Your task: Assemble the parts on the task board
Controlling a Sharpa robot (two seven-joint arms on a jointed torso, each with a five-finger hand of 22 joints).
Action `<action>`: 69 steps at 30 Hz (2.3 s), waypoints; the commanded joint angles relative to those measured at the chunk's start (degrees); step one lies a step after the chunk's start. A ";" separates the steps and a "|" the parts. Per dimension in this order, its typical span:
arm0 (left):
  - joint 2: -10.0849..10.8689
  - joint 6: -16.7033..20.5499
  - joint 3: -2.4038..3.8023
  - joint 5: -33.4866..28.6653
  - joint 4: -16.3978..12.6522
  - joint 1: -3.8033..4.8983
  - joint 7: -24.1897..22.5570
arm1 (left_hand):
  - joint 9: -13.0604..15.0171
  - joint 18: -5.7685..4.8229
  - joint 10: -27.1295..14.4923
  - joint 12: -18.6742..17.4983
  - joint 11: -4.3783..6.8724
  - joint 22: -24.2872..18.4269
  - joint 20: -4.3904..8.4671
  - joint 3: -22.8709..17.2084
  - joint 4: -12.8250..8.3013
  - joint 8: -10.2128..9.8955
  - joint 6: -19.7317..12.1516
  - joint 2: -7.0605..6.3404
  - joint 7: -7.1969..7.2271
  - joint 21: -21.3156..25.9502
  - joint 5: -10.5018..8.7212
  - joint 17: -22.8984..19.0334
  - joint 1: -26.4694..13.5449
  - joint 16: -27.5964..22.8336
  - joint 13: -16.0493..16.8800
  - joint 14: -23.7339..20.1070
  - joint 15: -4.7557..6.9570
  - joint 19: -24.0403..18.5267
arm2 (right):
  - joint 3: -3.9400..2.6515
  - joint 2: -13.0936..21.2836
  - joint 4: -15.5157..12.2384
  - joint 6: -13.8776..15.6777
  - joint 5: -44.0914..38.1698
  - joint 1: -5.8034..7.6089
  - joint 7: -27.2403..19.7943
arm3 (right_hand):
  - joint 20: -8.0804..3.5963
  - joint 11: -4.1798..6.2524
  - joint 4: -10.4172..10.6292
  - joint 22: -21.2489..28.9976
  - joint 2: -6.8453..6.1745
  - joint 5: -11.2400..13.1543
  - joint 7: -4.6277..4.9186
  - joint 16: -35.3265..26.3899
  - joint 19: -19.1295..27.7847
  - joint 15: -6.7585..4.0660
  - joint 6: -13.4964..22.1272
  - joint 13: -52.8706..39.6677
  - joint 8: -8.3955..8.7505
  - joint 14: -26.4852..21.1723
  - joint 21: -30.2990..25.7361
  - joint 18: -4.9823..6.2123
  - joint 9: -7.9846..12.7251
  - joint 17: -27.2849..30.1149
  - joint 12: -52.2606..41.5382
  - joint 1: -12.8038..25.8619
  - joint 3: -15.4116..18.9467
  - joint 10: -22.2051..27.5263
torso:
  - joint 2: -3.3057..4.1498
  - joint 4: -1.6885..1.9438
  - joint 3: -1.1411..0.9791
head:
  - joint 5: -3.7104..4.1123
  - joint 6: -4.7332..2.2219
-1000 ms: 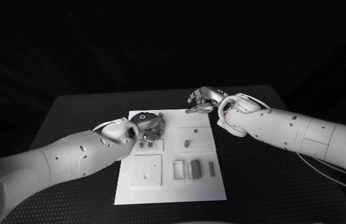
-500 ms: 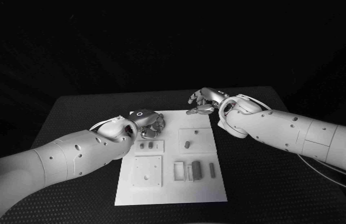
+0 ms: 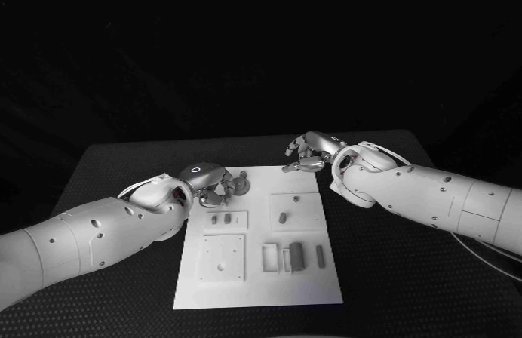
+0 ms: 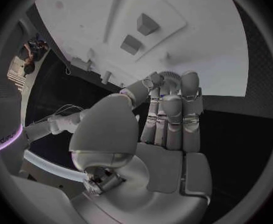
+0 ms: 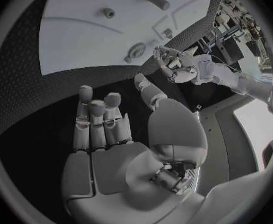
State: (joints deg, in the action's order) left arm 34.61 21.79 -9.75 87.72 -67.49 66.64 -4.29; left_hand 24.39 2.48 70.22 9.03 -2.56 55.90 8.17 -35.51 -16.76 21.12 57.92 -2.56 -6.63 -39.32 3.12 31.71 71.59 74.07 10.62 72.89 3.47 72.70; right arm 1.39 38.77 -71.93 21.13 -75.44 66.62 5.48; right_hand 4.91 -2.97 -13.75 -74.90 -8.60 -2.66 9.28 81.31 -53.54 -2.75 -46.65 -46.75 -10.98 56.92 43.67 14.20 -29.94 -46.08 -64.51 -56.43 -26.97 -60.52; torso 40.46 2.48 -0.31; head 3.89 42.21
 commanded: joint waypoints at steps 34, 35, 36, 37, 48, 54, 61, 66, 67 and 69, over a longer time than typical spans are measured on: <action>1.24 -4.56 -0.07 -0.65 -0.78 -0.03 0.89 | 0.12 5.33 2.30 0.12 -0.12 0.15 0.47 -0.34 0.10 0.21 0.50 0.33 -0.09 0.43 0.16 -0.10 -0.23 -0.20 1.55 0.16 0.37 0.05 | -0.03 0.26 -0.17 -0.24 -0.15 -0.03 -0.41 | 0.03 -0.02 -0.12 -0.84 0.46 -0.15 0.25 0.19 -0.03 -0.33 0.04 0.14 -0.28 0.08 -0.11 0.80 0.10 0.10 -0.24 0.02 0.31 0.15 | 0.08 -0.10 -0.10 | -0.16 0.22; 1.20 -4.60 -0.07 -0.52 -0.80 -0.03 0.92 | 0.12 5.32 2.30 0.12 -0.12 0.16 0.48 -0.34 0.10 0.21 0.50 0.34 -0.09 0.44 0.16 -0.10 -0.23 -0.20 1.56 0.16 0.37 0.05 | -0.03 0.26 -0.18 -0.24 -0.15 -0.03 -0.41 | 0.03 -0.02 -0.12 -0.84 0.46 -0.15 0.25 0.19 -0.03 -0.33 0.04 0.14 -0.28 0.08 -0.11 0.80 0.10 0.11 -0.24 0.02 0.31 0.15 | 0.08 -0.10 -0.10 | -0.15 0.24; 1.18 -4.62 -0.08 -0.20 -0.85 -0.04 0.96 | 0.12 5.32 2.30 0.11 -0.12 0.16 0.48 -0.34 0.10 0.21 0.50 0.34 -0.09 0.44 0.16 -0.11 -0.24 -0.21 1.56 0.16 0.37 0.05 | -0.03 0.26 -0.20 -0.25 -0.15 -0.03 -0.41 | 0.03 -0.02 -0.12 -0.84 0.46 -0.15 0.25 0.19 -0.03 -0.33 0.04 0.14 -0.28 0.08 -0.11 0.80 0.10 0.11 -0.24 0.03 0.31 0.15 | 0.08 -0.11 -0.10 | -0.13 0.25; 1.15 -4.63 -0.08 -0.08 -0.88 -0.04 0.98 | 0.12 5.32 2.30 0.11 -0.12 0.16 0.48 -0.34 0.10 0.20 0.50 0.34 -0.09 0.44 0.16 -0.11 -0.24 -0.21 1.57 0.16 0.37 0.05 | -0.03 0.26 -0.20 -0.26 -0.15 -0.03 -0.41 | 0.03 -0.02 -0.12 -0.84 0.46 -0.15 0.25 0.19 -0.03 -0.33 0.04 0.14 -0.28 0.08 -0.11 0.80 0.10 0.11 -0.24 0.03 0.31 0.15 | 0.10 -0.11 -0.10 | -0.12 0.24; 0.88 -5.71 -0.11 -0.08 -0.69 -0.04 1.20 | 0.13 5.28 2.29 0.05 -0.11 0.18 0.52 -0.36 0.10 0.18 0.48 0.36 -0.10 0.48 0.16 -0.13 -0.26 -0.24 1.63 0.15 0.37 0.03 | -0.03 0.26 -0.17 -0.27 -0.14 -0.03 -0.42 | 0.03 -0.02 -0.13 -0.84 0.47 -0.15 0.25 0.19 -0.03 -0.33 0.04 0.15 -0.28 0.07 -0.11 0.80 0.11 0.12 -0.25 0.03 0.31 0.15 | 0.11 -0.14 -0.08 | -0.08 0.42; 0.95 -6.10 -0.12 -0.08 -0.72 -0.04 1.32 | 0.13 5.26 2.30 0.02 -0.11 0.19 0.54 -0.37 0.09 0.17 0.48 0.39 -0.10 0.50 0.16 -0.14 -0.27 -0.25 1.66 0.14 0.37 0.03 | -0.03 0.29 -0.17 -0.27 -0.13 -0.03 -0.40 | 0.03 -0.02 -0.14 -0.84 0.46 -0.15 0.25 0.19 -0.03 -0.33 0.04 0.16 -0.29 0.07 -0.12 0.80 0.11 0.12 -0.25 0.04 0.31 0.16 | 0.09 -0.09 -0.07 | -0.08 0.49; 0.82 -6.41 -0.13 -0.01 -0.45 -0.04 1.48 | 0.13 5.24 2.31 0.00 -0.11 0.20 0.56 -0.38 0.09 0.16 0.49 0.39 -0.10 0.52 0.16 -0.15 -0.28 -0.27 1.69 0.14 0.38 0.02 | -0.03 0.29 -0.18 -0.27 -0.13 -0.03 -0.41 | 0.03 -0.02 -0.15 -0.84 0.46 -0.15 0.25 0.19 -0.03 -0.33 0.04 0.17 -0.29 0.07 -0.12 0.80 0.12 0.13 -0.26 0.03 0.31 0.16 | 0.09 -0.09 -0.02 | -0.08 0.50; 0.36 -6.41 -0.17 0.02 0.41 -0.07 1.42 | 0.14 5.22 2.31 -0.02 -0.11 0.21 0.57 -0.38 0.09 0.15 0.48 0.40 -0.10 0.54 0.16 -0.16 -0.28 -0.28 1.72 0.13 0.38 0.01 | -0.03 0.23 -0.16 -0.25 -0.13 -0.03 -0.42 | 0.03 -0.02 -0.15 -0.84 0.46 -0.15 0.25 0.19 -0.02 -0.33 0.04 0.17 -0.29 0.07 -0.12 0.80 0.12 0.13 -0.26 0.04 0.31 0.16 | 0.09 -0.11 -0.03 | -0.08 0.46; 0.25 -6.41 -0.18 0.03 0.62 -0.09 1.41 | 0.14 5.22 2.31 -0.03 -0.11 0.21 0.57 -0.39 0.09 0.15 0.48 0.40 -0.10 0.54 0.16 -0.16 -0.28 -0.28 1.72 0.13 0.38 0.01 | -0.03 0.22 -0.16 -0.26 -0.13 -0.03 -0.42 | 0.03 -0.02 -0.16 -0.84 0.47 -0.15 0.25 0.19 -0.03 -0.33 0.04 0.17 -0.29 0.07 -0.12 0.80 0.12 0.13 -0.26 0.04 0.31 0.16 | 0.10 -0.13 -0.04 | -0.08 0.45; 0.03 -6.43 -0.18 0.03 0.99 -0.13 1.36 | 0.14 5.21 2.31 -0.04 -0.11 0.21 0.57 -0.39 0.09 0.14 0.48 0.41 -0.10 0.55 0.16 -0.16 -0.29 -0.28 1.73 0.13 0.38 0.01 | -0.03 0.20 -0.14 -0.26 -0.13 -0.03 -0.43 | 0.03 -0.02 -0.16 -0.84 0.47 -0.15 0.25 0.19 -0.03 -0.33 0.04 0.17 -0.29 0.07 -0.12 0.80 0.12 0.14 -0.26 0.04 0.31 0.16 | 0.12 -0.13 -0.03 | -0.05 0.46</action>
State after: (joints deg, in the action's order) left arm 34.77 16.10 -9.91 87.41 -66.89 66.63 -3.15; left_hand 24.49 2.17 70.26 8.90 -2.52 56.02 8.37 -35.51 -16.70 21.13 57.93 -2.65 -6.64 -39.10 3.03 31.62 71.38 74.07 10.72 72.89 3.47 72.67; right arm 1.39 39.00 -72.02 21.13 -75.40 66.61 5.48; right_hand 4.91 -2.97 -13.75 -74.92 -8.60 -2.66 9.11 81.31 -53.54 -2.67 -46.60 -46.65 -10.97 56.81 43.67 14.20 -29.91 -46.04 -64.51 -56.43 -26.97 -60.52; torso 40.55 2.38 -0.34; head 3.84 42.68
